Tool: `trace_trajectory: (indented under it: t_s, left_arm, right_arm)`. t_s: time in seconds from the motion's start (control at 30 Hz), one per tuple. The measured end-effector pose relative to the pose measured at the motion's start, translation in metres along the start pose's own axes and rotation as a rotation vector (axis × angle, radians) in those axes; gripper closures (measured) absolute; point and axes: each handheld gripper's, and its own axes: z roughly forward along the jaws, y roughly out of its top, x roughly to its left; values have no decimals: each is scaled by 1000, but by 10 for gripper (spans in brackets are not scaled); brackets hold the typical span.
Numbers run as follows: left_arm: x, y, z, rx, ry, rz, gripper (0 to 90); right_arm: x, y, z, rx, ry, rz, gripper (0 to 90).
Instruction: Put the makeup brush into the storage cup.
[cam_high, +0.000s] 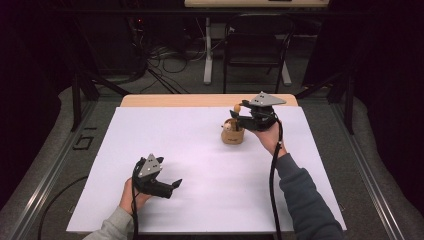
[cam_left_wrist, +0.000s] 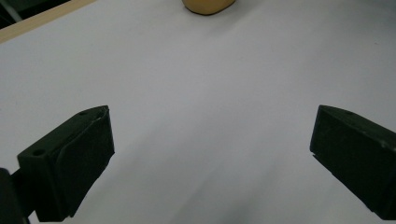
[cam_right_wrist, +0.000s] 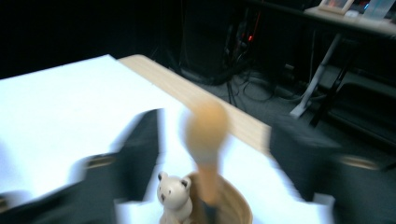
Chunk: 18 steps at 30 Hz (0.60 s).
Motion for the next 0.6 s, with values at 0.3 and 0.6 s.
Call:
trace_trajectory:
  t_s: [0.3,0.6]
  left_arm:
    - [2,1,-7,-15,25,6,0]
    - [7,2,-13,-36,50,-3,0]
  right_arm:
    - [9,-1,-10,45,92,-9,16]
    - [17,-4,-27,20,129,-18,0]
